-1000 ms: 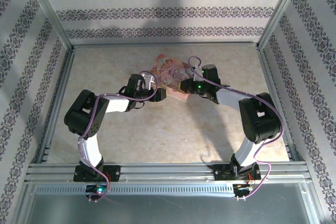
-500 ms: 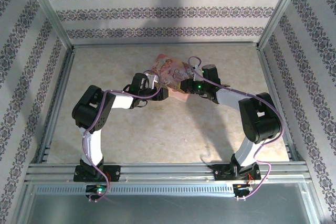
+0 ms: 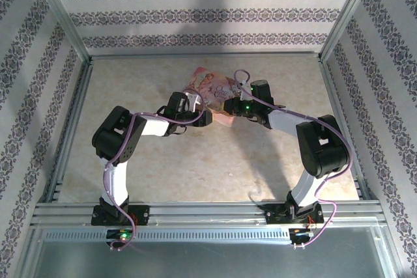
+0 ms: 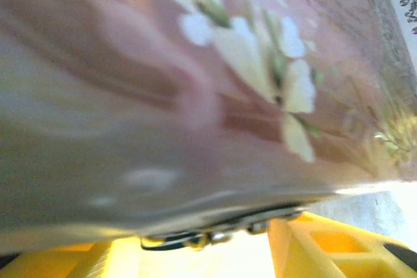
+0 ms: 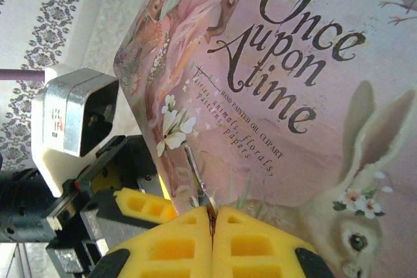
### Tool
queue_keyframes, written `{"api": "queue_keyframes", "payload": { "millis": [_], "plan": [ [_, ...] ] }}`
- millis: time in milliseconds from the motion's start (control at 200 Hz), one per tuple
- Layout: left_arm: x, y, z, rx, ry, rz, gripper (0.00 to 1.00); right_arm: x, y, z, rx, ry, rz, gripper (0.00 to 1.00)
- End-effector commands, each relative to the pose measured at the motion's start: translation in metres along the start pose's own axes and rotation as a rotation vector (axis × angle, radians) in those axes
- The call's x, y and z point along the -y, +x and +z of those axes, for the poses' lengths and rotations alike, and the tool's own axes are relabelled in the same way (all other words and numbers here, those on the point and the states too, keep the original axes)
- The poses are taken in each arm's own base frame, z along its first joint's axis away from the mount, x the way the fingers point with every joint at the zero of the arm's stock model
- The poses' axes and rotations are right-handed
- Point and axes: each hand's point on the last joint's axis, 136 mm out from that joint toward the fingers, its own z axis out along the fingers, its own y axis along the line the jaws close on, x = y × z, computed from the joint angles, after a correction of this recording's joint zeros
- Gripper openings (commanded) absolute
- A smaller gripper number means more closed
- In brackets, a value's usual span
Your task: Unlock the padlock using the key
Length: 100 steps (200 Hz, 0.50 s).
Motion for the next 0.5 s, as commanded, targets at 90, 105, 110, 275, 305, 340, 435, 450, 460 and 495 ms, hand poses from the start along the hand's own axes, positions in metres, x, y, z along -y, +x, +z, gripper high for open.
{"api": "queue_keyframes", "payload": {
  "millis": [90,105,110,275,305,340,435,450,460,495],
  "plan": [
    [0.014,-0.013,0.007,0.045,0.024,0.025,0.5,0.014,0.024,0.012,-0.073,0.042,0.044,0.0],
    [0.014,-0.013,0.007,0.047,0.023,0.024,0.49,0.014,0.024,0.012,-0.074,0.043,0.043,0.0],
    [0.014,-0.014,0.007,0.048,0.023,0.024,0.49,0.014,0.024,0.012,-0.074,0.042,0.043,0.0],
    [0.012,-0.018,0.007,0.08,0.01,0.0,0.47,0.012,0.023,0.012,-0.072,0.04,0.041,0.0],
    [0.011,-0.019,0.007,0.086,0.008,-0.005,0.46,0.012,0.023,0.012,-0.072,0.04,0.041,0.0],
    [0.012,-0.021,0.006,0.093,0.007,-0.011,0.45,0.012,0.023,0.012,-0.072,0.04,0.04,0.0],
    [0.009,-0.023,0.006,0.107,-0.005,-0.03,0.43,0.012,0.024,0.012,-0.073,0.04,0.041,0.0],
    [0.008,-0.023,0.006,0.108,-0.009,-0.034,0.43,0.012,0.023,0.012,-0.073,0.039,0.04,0.0],
    [0.008,-0.023,0.006,0.109,-0.011,-0.036,0.43,0.011,0.023,0.012,-0.072,0.039,0.04,0.0],
    [0.007,-0.024,0.006,0.112,-0.015,-0.043,0.42,0.011,0.024,0.013,-0.074,0.038,0.039,0.0]
  ]
}}
